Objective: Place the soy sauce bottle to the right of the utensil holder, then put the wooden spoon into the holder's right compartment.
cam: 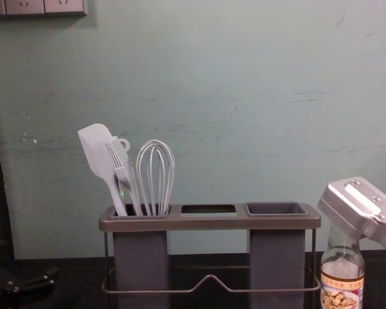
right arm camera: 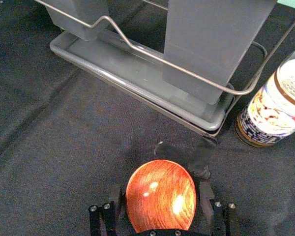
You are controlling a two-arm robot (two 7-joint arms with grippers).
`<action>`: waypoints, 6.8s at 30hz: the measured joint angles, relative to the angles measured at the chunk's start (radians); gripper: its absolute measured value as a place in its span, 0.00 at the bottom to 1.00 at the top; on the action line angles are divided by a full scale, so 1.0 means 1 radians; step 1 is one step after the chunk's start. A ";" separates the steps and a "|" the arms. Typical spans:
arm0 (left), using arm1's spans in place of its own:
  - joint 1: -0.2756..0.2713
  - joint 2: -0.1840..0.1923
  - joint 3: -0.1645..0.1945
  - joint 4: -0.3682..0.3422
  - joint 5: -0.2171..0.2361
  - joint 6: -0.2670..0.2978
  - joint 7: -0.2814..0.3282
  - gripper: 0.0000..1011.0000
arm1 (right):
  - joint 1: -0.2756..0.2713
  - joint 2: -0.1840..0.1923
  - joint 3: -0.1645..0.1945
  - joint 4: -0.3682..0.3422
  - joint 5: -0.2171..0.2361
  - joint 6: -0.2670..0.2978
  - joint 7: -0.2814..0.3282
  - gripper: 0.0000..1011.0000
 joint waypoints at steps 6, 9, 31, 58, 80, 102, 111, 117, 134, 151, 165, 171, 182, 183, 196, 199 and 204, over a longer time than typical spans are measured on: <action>0.000 0.000 0.000 0.000 0.000 0.000 0.000 0.99 | 0.000 -0.007 0.002 0.004 -0.011 -0.005 0.008 0.99; 0.000 0.000 0.000 0.000 0.000 0.000 0.000 0.99 | -0.001 -0.010 0.004 0.005 -0.017 -0.009 0.012 0.97; 0.000 0.000 0.000 0.000 0.000 0.000 0.000 0.99 | -0.087 -0.012 0.044 -0.110 -0.046 -0.047 0.039 0.83; 0.000 0.000 0.000 0.000 0.000 0.000 0.000 0.99 | -0.337 0.073 0.122 -0.221 0.058 -0.899 -0.061 0.83; 0.000 0.000 0.000 0.000 0.000 0.000 0.000 0.99 | -0.394 0.064 0.144 -0.151 0.115 -1.289 -0.150 0.83; 0.000 0.000 0.000 0.000 0.000 0.000 0.000 0.99 | -0.390 0.066 0.142 -0.150 0.115 -1.288 -0.147 0.83; 0.000 0.000 0.000 0.000 0.000 0.000 0.000 0.99 | -0.329 0.062 0.136 -0.138 0.135 -1.283 -0.137 0.83; 0.000 0.000 0.000 0.000 0.000 0.000 0.000 0.99 | -0.221 0.067 0.113 -0.097 0.154 -1.279 -0.106 0.83; 0.000 0.000 0.000 0.000 0.000 0.000 0.000 0.99 | 0.100 0.073 0.007 0.103 0.217 -1.341 0.008 0.83; 0.000 0.000 0.000 0.000 0.000 0.000 0.000 0.99 | 0.263 0.039 -0.039 0.267 0.263 -1.384 0.037 0.83; 0.000 0.000 0.000 0.000 0.000 0.000 0.000 0.99 | 0.328 -0.037 -0.030 0.419 0.296 -1.550 0.043 0.83; 0.000 0.000 0.000 0.000 0.000 0.000 0.000 0.99 | 0.331 -0.091 -0.002 0.474 0.286 -1.617 0.010 0.83; 0.000 0.000 0.000 0.000 0.000 0.000 0.000 0.99 | 0.343 -0.157 0.019 0.577 0.354 -1.702 0.027 0.83; 0.000 0.000 0.000 0.000 0.000 0.000 0.000 0.99 | 0.345 -0.161 0.020 0.593 0.375 -1.711 0.040 0.83; 0.000 0.000 0.000 0.000 0.000 0.000 0.000 0.99 | 0.357 -0.180 0.032 0.686 0.454 -1.720 0.112 0.83; 0.000 0.000 0.000 0.000 0.000 0.000 0.000 0.99 | 0.356 -0.183 0.037 0.695 0.454 -1.720 0.119 0.83; 0.000 0.000 0.000 0.000 0.000 0.000 0.000 0.99 | 0.352 -0.189 0.045 0.712 0.452 -1.723 0.132 0.83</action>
